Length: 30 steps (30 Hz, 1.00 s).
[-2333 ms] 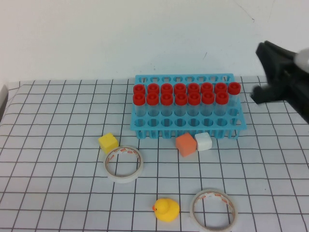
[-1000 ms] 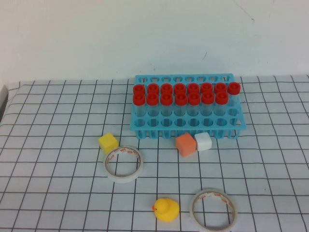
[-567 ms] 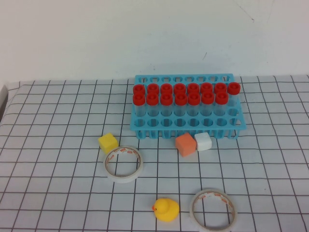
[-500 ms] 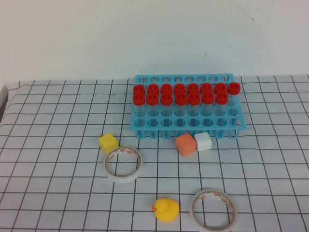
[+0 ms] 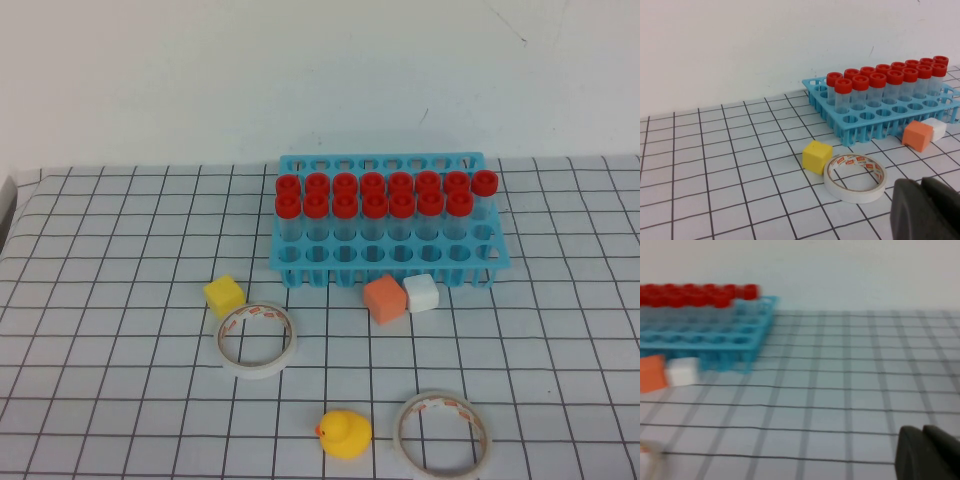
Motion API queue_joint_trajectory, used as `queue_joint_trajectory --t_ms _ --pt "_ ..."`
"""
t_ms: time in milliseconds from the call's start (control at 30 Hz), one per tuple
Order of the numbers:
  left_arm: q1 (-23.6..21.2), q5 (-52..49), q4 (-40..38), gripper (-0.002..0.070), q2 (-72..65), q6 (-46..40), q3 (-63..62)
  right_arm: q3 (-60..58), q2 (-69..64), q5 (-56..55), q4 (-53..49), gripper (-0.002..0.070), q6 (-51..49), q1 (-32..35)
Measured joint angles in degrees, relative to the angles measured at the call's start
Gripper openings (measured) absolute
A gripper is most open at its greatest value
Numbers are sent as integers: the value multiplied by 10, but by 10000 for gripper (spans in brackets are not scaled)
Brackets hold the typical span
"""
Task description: Place the test tubes
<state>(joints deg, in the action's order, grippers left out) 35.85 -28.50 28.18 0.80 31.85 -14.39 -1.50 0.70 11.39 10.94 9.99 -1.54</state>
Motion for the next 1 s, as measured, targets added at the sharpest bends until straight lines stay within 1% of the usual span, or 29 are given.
queue_joint_trajectory --t_ms 100,200,300,433,567,1000 --pt "0 0 0 -1 0 0 0 0 0 16 -42 -1 -32 54" --pt "0 0 0 -1 0 0 0 0 0 34 -98 -1 -91 75" --pt "0 0 0 -1 0 0 0 0 0 36 -138 -1 -139 70" --pt "0 0 0 -1 0 0 0 0 0 37 -170 -1 -176 37" --pt "0 0 0 -1 0 -1 0 0 0 52 -174 -1 -184 12" --pt "0 0 0 -1 0 -1 0 2 0 74 -184 -1 -184 11"
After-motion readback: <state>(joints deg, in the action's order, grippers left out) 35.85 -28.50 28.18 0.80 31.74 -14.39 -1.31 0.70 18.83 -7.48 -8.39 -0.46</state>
